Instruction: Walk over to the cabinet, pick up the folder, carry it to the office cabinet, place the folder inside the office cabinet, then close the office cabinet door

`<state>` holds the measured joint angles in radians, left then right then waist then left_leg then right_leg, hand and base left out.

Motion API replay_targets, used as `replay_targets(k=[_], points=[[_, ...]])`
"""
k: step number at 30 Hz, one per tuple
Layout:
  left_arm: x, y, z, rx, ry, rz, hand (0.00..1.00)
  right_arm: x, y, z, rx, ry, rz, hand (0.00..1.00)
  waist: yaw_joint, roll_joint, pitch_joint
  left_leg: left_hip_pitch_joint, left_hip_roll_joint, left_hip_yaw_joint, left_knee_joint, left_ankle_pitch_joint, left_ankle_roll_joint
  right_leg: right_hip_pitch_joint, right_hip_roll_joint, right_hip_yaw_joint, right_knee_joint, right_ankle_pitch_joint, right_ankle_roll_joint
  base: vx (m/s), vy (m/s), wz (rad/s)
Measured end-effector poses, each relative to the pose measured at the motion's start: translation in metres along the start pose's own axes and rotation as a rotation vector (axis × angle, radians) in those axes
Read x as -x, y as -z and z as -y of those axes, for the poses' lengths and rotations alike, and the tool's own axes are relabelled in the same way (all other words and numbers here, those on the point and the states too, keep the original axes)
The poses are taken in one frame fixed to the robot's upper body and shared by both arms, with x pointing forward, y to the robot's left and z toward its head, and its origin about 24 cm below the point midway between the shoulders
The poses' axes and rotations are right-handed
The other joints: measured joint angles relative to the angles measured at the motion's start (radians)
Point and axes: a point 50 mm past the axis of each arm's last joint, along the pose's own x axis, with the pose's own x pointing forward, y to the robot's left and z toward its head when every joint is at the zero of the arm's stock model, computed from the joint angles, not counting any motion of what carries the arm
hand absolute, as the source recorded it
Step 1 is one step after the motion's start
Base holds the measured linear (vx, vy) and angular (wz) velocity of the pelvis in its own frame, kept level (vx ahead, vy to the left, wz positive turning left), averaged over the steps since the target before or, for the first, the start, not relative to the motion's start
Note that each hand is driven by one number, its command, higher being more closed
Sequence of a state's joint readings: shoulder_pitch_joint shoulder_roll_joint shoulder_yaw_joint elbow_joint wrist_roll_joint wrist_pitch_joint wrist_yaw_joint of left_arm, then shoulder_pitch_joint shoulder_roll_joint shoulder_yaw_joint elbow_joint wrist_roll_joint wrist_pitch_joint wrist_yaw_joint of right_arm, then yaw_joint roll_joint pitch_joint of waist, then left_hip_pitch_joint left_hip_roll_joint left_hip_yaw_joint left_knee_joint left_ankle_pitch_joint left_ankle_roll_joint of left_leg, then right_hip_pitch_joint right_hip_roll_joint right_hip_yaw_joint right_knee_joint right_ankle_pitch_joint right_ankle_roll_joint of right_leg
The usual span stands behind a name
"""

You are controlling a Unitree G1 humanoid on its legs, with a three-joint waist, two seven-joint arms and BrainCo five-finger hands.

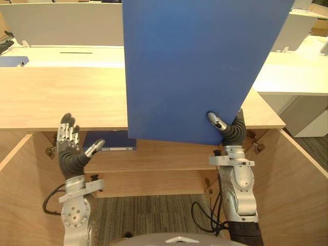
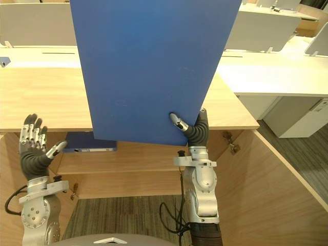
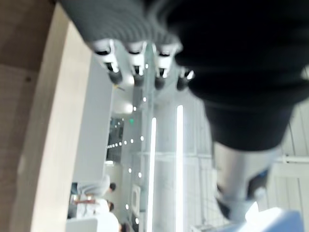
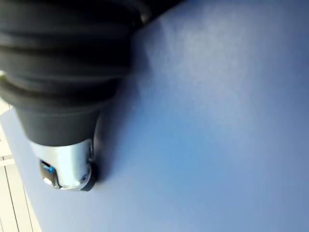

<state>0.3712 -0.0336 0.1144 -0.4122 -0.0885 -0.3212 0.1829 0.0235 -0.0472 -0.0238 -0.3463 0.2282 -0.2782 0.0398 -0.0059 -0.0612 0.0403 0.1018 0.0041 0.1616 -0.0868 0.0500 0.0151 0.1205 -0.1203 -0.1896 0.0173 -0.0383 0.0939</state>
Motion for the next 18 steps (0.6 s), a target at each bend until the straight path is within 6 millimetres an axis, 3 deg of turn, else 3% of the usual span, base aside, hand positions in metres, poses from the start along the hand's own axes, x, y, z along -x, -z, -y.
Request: replay_targets(k=[8,18], points=[[0.010,0.020,-0.022,-0.073,-0.123,-0.114,0.00,0.000,-0.002,0.009,0.023,0.034,0.008,1.00,0.008,-0.011,0.011,-0.013,-0.001,-0.024,0.000,0.007,0.000,0.000,-0.001,-0.023,0.000,-0.001,-0.001,0.00,-0.007,0.09],[0.048,0.088,-0.031,-0.167,-0.109,-0.489,0.00,0.000,-0.003,0.005,0.010,0.016,0.013,1.00,0.011,-0.010,0.013,-0.015,0.000,-0.023,0.000,0.003,-0.005,-0.005,-0.001,-0.022,0.005,-0.011,-0.010,0.00,0.000,0.00]])
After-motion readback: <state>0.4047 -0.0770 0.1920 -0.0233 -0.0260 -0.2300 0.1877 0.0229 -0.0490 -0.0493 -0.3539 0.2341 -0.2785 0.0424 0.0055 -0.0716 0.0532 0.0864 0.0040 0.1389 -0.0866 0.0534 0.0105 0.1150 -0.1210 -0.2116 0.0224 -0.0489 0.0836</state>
